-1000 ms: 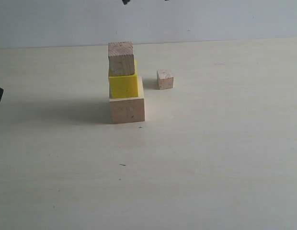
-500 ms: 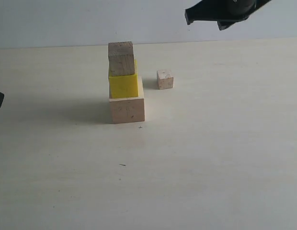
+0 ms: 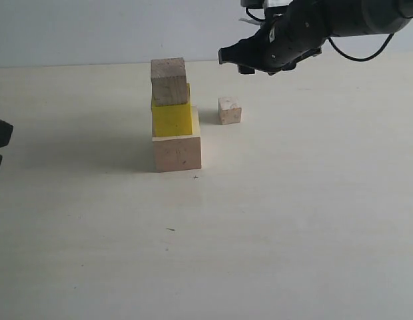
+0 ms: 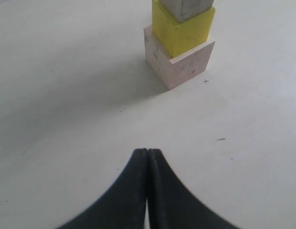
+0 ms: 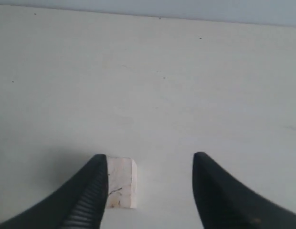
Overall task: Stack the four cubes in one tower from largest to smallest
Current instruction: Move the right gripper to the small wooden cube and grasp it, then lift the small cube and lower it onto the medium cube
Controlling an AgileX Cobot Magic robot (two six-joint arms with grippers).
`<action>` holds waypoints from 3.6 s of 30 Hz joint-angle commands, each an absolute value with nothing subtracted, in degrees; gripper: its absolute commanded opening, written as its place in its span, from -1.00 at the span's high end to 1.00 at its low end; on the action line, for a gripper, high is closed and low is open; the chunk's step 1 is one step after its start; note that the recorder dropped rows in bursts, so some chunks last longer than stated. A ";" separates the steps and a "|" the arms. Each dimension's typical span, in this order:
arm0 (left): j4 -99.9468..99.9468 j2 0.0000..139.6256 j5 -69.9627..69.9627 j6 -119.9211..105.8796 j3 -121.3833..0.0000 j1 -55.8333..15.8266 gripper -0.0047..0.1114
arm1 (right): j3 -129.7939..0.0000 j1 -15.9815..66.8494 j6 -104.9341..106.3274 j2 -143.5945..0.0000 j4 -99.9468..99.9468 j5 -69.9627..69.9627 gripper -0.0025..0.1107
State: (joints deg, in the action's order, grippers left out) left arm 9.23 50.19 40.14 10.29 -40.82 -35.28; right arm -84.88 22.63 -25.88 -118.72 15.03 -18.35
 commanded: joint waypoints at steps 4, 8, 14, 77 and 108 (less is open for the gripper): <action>9.91 50.07 38.80 10.64 -40.71 -35.40 0.90 | -85.03 22.69 -25.91 -120.90 11.73 -14.35 -0.13; 9.95 50.07 38.67 10.51 -40.71 -35.40 0.90 | -85.29 22.69 -25.19 -121.89 11.54 -13.22 -0.13; 10.17 50.07 38.66 10.26 -40.71 -35.40 0.90 | -88.59 25.31 -21.43 -123.43 11.38 -14.94 -0.13; 10.19 49.97 38.66 9.85 -40.71 -35.40 0.90 | -93.59 26.22 -21.04 -127.33 12.71 -30.54 0.96; 9.08 49.97 39.01 9.85 -40.71 -35.40 0.90 | -87.07 38.16 -33.05 -94.49 13.40 -49.66 0.96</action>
State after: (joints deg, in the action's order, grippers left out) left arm 9.48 50.19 39.32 9.94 -40.82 -35.28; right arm -84.58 36.61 -31.11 -94.35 12.12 -46.94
